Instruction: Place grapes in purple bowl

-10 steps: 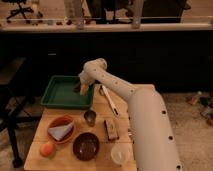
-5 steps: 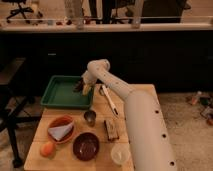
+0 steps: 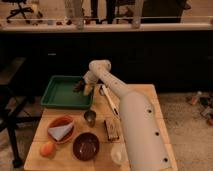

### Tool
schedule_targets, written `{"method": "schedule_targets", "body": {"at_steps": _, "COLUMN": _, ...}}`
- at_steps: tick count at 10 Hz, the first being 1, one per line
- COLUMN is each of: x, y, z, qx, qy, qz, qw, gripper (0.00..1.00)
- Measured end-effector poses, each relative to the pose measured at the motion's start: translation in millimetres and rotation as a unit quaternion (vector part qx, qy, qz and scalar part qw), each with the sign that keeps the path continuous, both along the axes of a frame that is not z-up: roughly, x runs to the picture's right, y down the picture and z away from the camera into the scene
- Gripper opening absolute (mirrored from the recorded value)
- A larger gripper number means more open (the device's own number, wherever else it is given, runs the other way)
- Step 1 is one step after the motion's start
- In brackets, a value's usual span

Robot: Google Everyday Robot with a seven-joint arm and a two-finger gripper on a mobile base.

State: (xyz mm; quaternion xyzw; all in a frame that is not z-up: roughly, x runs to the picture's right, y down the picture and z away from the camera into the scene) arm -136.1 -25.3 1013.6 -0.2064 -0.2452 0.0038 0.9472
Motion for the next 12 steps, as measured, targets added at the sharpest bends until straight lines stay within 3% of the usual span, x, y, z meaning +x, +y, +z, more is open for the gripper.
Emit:
{"method": "schedule_targets", "body": {"at_steps": 7, "x": -5.8, "y": 2.1, "z": 6.1, "qx": -0.009, "qy": -0.006, "qz": -0.008, "qw": 0.9999, "gripper": 0.78}}
{"method": "schedule_targets", "body": {"at_steps": 10, "x": -6.6, "y": 2.2, "z": 6.0, "qx": -0.008, "qy": -0.015, "qz": -0.002, "qw": 0.9999, "gripper": 0.48}}
{"method": "schedule_targets", "body": {"at_steps": 11, "x": -5.4, "y": 2.2, "z": 5.9, "qx": -0.01, "qy": -0.02, "qz": 0.007, "qw": 0.9997, "gripper": 0.4}}
{"method": "schedule_targets", "body": {"at_steps": 12, "x": -0.8, "y": 0.3, "z": 5.4, "qx": -0.013, "qy": -0.03, "qz": 0.036, "qw": 0.9988, "gripper": 0.28}}
